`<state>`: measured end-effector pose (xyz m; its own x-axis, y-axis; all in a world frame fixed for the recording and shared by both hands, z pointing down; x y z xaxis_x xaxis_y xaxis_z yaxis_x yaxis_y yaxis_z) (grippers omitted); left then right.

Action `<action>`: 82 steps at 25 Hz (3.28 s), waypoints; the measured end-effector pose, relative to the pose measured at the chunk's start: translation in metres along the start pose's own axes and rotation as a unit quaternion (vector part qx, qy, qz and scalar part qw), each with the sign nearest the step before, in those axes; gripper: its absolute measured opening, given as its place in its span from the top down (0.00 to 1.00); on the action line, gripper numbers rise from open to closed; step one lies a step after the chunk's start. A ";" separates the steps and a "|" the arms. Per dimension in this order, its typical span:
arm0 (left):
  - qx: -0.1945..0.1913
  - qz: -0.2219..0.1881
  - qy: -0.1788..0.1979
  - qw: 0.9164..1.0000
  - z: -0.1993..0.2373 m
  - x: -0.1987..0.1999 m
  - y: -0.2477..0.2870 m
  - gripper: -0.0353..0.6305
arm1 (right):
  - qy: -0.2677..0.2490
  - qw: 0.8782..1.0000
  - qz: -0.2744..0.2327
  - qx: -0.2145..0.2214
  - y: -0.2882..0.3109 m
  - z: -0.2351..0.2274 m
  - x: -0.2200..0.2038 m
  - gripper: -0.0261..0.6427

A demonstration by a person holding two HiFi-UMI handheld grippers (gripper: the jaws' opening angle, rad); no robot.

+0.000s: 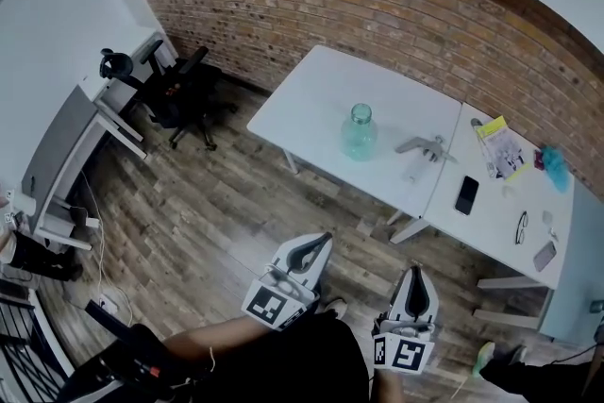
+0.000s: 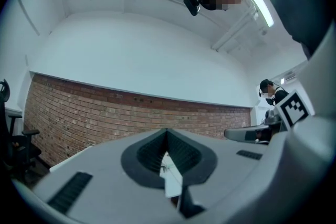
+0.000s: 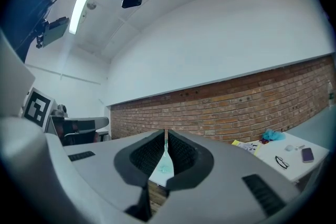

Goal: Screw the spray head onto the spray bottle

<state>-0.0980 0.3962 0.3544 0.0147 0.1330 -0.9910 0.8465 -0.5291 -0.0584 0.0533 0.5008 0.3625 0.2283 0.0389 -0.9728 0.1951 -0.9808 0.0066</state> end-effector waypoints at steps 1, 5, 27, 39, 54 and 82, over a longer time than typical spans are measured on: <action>-0.001 -0.002 0.000 1.000 0.003 -0.001 0.004 0.94 | 0.001 1.000 0.002 0.001 0.004 0.000 -0.001 0.95; -0.005 -0.004 -0.006 1.000 0.015 -0.004 0.022 0.94 | 0.002 1.000 0.008 -0.007 0.019 0.000 -0.002 0.95; -0.033 -0.006 -0.028 0.999 0.118 -0.036 0.111 0.94 | -0.017 0.999 0.025 -0.038 0.151 0.009 -0.002 0.95; -0.067 0.011 -0.050 0.996 0.152 -0.059 0.128 0.94 | -0.011 0.998 0.028 -0.063 0.190 0.030 -0.012 0.95; -0.041 0.019 -0.046 0.998 0.157 -0.065 0.176 0.94 | -0.016 0.998 0.037 -0.049 0.237 -0.016 -0.006 0.95; 0.041 0.057 -0.012 0.997 0.159 -0.094 0.271 0.94 | -0.031 0.998 0.048 0.021 0.341 -0.125 0.015 0.95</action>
<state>0.0457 0.1072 0.4128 0.0954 0.0489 -0.9942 0.7932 -0.6072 0.0462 0.2421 0.1909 0.3786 0.1847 -0.0672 -0.9805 0.1349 -0.9865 0.0930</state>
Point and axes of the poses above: the fingertips, and each gripper's own axes: y forward along the fingers, z to its left, x out of its top, the point moved 1 cm from there along -y, backward along the fingers, and after that the axes turned 9 degrees about y, right-handed, at the moved point
